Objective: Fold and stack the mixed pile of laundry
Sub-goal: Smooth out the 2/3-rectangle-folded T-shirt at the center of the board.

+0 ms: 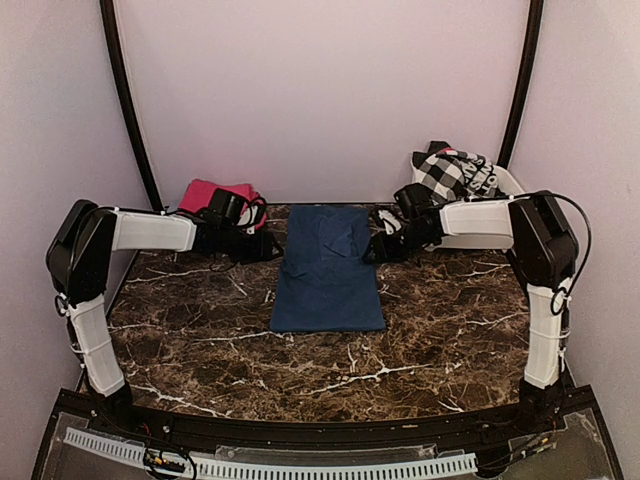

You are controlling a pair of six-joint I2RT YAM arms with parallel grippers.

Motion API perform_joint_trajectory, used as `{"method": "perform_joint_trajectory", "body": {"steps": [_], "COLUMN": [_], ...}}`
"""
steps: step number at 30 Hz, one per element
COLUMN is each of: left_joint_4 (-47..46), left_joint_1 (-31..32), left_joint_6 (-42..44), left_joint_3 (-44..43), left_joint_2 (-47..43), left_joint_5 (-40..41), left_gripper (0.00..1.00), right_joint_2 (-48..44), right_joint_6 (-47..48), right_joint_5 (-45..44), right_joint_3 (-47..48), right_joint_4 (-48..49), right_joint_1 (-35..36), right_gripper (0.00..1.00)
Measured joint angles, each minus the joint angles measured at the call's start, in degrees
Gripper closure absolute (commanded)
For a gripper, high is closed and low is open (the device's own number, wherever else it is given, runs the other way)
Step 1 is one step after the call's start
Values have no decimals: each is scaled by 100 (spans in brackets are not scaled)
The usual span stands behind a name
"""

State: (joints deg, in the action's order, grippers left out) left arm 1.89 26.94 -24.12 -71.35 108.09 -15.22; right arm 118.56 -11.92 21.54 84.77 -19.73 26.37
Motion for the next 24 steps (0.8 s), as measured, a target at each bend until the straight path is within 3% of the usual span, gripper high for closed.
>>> {"method": "perform_joint_trajectory", "body": {"steps": [14, 24], "left_joint_4": [120, 120], "left_joint_1": [0, -9], "left_joint_6": [96, 96], "left_joint_3": [-448, -450], "left_joint_2": [531, 688], "left_joint_5": [-44, -103], "left_gripper": [47, 52], "right_joint_2": [507, 575], "right_joint_6": [122, 175], "right_joint_5": [76, 131], "right_joint_3": [483, 599], "right_joint_4": [-13, -9], "right_joint_1": [-63, -87], "right_gripper": [62, 89]}}
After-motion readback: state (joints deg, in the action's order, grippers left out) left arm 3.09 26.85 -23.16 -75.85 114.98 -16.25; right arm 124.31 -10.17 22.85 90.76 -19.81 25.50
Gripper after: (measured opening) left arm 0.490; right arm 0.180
